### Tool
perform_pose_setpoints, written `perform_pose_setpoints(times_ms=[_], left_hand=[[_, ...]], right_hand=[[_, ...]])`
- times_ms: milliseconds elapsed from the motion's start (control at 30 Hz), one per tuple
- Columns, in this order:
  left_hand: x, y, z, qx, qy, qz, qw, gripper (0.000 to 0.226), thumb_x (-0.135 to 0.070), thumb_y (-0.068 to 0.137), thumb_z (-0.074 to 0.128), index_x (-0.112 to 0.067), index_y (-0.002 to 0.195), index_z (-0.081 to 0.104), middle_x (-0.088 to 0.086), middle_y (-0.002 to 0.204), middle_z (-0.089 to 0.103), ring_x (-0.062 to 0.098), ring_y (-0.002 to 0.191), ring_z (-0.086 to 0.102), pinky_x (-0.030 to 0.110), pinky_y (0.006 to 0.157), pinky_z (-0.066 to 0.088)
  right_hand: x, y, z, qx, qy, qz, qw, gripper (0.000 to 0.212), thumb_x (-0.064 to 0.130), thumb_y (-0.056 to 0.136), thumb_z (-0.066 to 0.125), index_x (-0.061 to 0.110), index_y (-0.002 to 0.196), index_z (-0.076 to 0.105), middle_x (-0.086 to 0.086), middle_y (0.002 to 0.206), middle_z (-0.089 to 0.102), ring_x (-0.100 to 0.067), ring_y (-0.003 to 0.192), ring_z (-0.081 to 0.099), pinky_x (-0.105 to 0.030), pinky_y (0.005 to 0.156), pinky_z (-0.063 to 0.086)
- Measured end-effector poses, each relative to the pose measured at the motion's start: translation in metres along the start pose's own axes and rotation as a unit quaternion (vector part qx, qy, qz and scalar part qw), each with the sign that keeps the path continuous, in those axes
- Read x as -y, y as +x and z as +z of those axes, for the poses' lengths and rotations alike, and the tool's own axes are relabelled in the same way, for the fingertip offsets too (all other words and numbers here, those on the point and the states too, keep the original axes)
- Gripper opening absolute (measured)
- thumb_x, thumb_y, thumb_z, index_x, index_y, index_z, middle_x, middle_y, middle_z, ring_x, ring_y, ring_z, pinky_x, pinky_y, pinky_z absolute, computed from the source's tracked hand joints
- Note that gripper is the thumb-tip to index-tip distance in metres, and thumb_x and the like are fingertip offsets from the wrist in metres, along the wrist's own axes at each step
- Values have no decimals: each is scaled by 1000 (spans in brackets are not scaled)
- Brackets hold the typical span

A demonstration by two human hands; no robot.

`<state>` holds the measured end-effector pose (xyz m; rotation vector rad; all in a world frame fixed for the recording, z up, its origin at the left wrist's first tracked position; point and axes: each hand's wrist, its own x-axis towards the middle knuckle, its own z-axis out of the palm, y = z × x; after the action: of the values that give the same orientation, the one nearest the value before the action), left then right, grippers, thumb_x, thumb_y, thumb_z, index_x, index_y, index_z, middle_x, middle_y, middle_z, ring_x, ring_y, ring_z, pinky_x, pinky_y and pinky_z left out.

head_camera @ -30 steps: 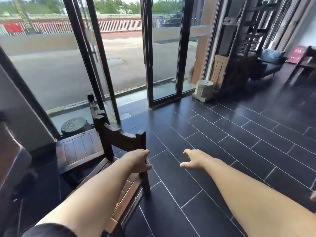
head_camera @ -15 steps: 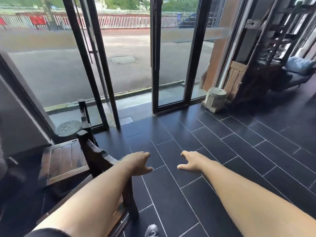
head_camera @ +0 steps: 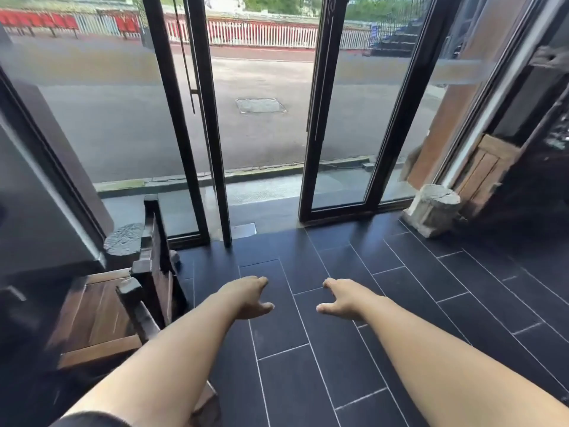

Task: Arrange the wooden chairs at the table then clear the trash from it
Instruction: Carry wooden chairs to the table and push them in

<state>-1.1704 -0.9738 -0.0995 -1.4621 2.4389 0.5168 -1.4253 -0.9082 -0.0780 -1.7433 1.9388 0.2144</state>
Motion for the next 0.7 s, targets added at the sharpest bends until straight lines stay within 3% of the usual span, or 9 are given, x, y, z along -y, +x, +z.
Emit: perform_pose_setpoints(times_ms=[167, 400, 700], left_hand=[[30, 34, -27, -8, -14, -52, 999, 65, -57, 88, 53, -18, 139, 43, 2, 139, 52, 25, 127, 51, 43, 102, 45], [76, 63, -40, -6, -61, -164, 985, 70, -63, 82, 52, -19, 135, 45, 3, 135, 55, 27, 123, 55, 43, 101, 46], [93, 64, -55, -37, -137, -351, 926, 65, -58, 87, 55, -16, 136, 46, 5, 140, 53, 29, 127, 53, 43, 101, 46]], right_hand=[[14, 69, -35, 18, -13, -47, 999, 77, 63, 77, 59, 23, 140, 43, -6, 138, 53, -27, 123, 54, -44, 99, 47], [51, 169, -74, 34, -54, -150, 987, 74, 57, 85, 62, 20, 145, 40, -6, 145, 49, -26, 129, 49, -38, 99, 44], [120, 273, -131, 54, -170, -330, 927, 69, 59, 86, 59, 16, 138, 45, -10, 139, 53, -30, 127, 50, -40, 99, 45]])
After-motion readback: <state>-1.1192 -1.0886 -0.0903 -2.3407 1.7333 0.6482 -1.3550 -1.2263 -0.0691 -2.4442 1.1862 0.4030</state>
